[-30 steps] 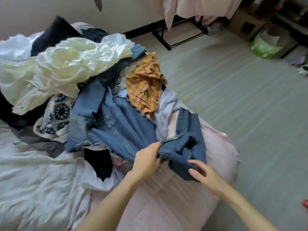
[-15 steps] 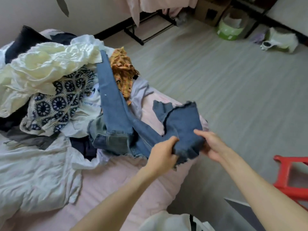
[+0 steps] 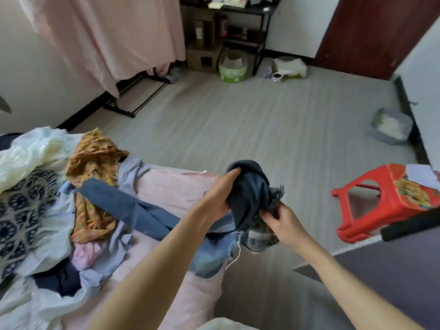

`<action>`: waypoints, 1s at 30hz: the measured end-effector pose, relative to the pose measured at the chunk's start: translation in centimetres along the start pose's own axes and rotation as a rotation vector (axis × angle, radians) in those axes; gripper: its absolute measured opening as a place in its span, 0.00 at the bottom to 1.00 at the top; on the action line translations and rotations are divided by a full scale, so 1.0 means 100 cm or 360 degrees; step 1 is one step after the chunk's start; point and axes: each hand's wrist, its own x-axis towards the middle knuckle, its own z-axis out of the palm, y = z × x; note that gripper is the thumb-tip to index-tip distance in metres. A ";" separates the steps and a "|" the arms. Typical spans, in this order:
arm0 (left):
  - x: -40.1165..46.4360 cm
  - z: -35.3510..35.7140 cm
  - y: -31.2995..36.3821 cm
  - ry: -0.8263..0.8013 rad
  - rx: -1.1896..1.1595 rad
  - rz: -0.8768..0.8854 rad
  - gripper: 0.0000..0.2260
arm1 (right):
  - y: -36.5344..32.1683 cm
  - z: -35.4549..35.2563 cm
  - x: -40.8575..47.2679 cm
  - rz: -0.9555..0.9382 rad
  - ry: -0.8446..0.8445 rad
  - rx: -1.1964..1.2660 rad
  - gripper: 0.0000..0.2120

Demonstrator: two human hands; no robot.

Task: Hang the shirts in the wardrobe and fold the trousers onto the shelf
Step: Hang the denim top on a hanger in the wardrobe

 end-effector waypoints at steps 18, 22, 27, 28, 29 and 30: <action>-0.056 0.121 -0.152 -0.0347 0.2057 0.1296 0.15 | 0.034 -0.170 -0.157 -0.0032 0.0595 -0.0007 0.12; -0.058 0.136 -0.118 -0.0260 0.2157 0.1233 0.04 | 0.077 -0.208 -0.199 0.0230 0.0688 -0.0333 0.16; -0.092 0.196 -0.115 -0.0916 0.1994 0.1237 0.06 | 0.110 -0.223 -0.226 0.0421 0.0693 -0.0663 0.31; -0.101 0.207 -0.120 -0.1084 0.1989 0.1309 0.06 | 0.109 -0.222 -0.230 0.0305 0.0695 -0.0600 0.36; -0.109 0.218 -0.123 -0.1225 0.1961 0.1375 0.06 | 0.107 -0.219 -0.232 0.0196 0.0675 -0.0572 0.38; -0.116 0.229 -0.124 -0.1356 0.1925 0.1428 0.07 | 0.105 -0.217 -0.235 0.0118 0.0657 -0.0558 0.37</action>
